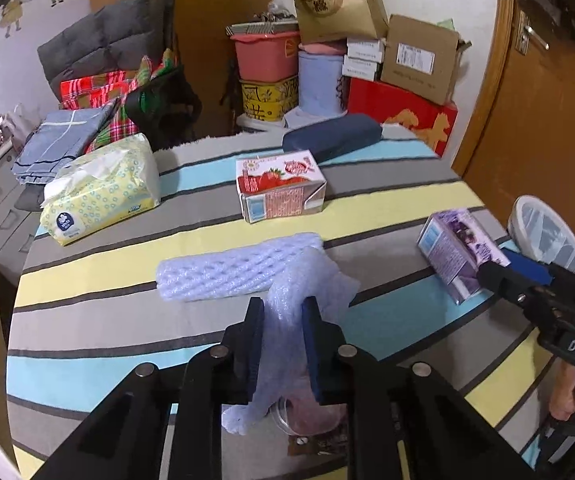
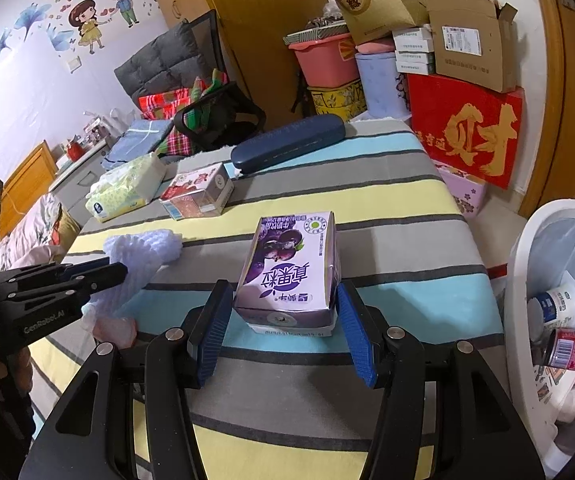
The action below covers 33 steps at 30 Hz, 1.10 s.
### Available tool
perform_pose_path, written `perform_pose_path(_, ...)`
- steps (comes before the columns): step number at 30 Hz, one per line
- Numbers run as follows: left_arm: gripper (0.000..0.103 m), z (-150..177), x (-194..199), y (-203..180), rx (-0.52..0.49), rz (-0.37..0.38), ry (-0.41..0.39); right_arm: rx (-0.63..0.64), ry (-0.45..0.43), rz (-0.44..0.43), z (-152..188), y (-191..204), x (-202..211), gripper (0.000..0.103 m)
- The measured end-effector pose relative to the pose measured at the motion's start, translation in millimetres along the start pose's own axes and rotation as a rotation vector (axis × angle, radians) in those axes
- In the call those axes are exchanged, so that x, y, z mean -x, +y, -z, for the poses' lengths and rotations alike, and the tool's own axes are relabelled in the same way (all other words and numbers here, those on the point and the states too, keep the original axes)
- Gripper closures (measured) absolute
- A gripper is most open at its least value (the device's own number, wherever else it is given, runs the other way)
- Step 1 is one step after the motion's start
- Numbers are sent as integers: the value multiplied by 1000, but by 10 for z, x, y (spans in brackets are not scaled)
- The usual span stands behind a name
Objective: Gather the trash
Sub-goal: 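Carry the plastic wrap and purple carton with both tools over the bin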
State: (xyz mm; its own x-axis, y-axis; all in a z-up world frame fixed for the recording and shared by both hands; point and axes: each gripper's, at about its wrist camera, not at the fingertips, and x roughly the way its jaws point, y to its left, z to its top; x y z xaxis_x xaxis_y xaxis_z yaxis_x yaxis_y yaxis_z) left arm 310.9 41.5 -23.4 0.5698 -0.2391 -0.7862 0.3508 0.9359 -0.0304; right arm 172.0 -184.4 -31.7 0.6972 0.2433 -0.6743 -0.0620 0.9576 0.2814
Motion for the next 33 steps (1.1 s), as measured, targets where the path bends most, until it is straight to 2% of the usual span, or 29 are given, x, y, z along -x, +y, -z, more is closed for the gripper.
perform_pose_path(7, 84, 6, 283, -80, 34, 7, -60, 12, -22, -10, 0, 15, 95, 49)
perform_pose_path(13, 84, 48, 500, -246, 25, 17, -97, 19, -24, 3, 39, -18, 163, 49)
perform_pose_path(17, 84, 55, 570, -352, 12, 20, -104, 28, 20, 11, 72, -59, 115, 48)
perform_pose_path(20, 83, 51, 602, -398, 18, 22, -110, 84, 73, 39, 90, -5, 10, 48)
perform_pose_path(22, 83, 50, 614, -405, 26, 29, -112, 108, 72, 46, 80, 56, -14, 43)
perform_pose_path(25, 83, 45, 614, -421, 23, 29, -111, 146, 75, 101, 43, 100, -78, 43)
perform_pose_path(28, 83, 56, 614, -425, 27, 25, -110, 146, 99, 95, 11, 89, -166, 43)
perform_pose_path(33, 83, 67, 616, -432, 44, 30, -105, 140, 79, 139, 50, 61, -122, 45)
